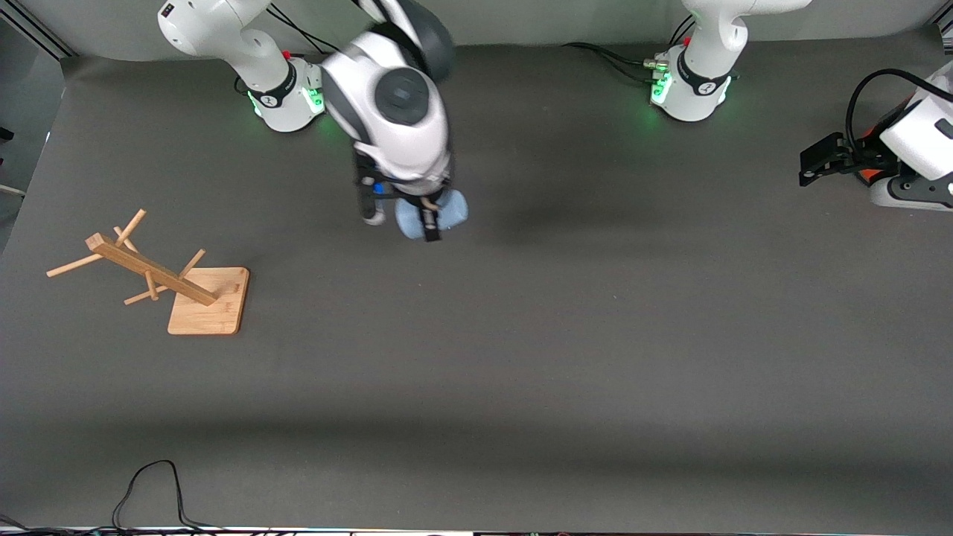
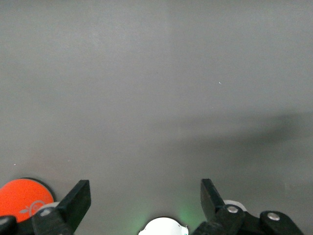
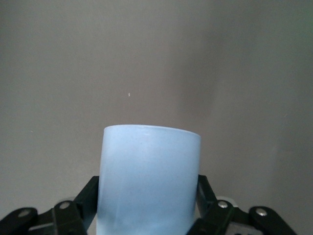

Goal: Rotate and upright cup with both arms
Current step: 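Carry the blue cup with the right gripper to mid-table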

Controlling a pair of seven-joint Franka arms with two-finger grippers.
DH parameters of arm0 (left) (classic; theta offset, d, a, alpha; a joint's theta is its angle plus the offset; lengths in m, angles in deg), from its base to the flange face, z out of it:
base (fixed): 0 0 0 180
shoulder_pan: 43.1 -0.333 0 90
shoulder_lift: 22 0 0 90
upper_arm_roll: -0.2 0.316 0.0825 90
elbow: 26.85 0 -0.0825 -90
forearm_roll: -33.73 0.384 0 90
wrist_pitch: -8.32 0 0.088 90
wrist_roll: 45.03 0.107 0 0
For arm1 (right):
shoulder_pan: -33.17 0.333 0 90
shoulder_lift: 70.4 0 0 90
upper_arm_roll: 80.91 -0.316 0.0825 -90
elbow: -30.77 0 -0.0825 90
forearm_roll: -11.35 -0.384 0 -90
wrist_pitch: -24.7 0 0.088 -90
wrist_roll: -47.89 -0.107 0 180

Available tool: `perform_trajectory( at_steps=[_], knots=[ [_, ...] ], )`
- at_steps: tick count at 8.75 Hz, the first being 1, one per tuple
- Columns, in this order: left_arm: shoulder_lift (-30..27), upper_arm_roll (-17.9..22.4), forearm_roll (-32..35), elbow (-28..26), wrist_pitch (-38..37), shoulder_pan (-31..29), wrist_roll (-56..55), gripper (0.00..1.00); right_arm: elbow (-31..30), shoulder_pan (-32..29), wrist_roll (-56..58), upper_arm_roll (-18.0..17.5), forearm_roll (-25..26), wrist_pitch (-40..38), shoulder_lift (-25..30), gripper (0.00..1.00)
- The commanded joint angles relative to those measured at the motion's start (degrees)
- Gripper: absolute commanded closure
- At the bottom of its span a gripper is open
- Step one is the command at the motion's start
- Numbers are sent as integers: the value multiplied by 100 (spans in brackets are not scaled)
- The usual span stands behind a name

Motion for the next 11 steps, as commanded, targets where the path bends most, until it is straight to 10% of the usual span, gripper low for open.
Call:
perform_trajectory(
  at_steps=[1,11],
  knots=[
    [-67,-1,-61,11,-81,-13,-3,0,758,347,-814,87,29,254,-1038,43],
    [-102,7,-61,29,-116,-30,33,0,1533,524,-1846,87,416,986,-2772,35]
  ],
)
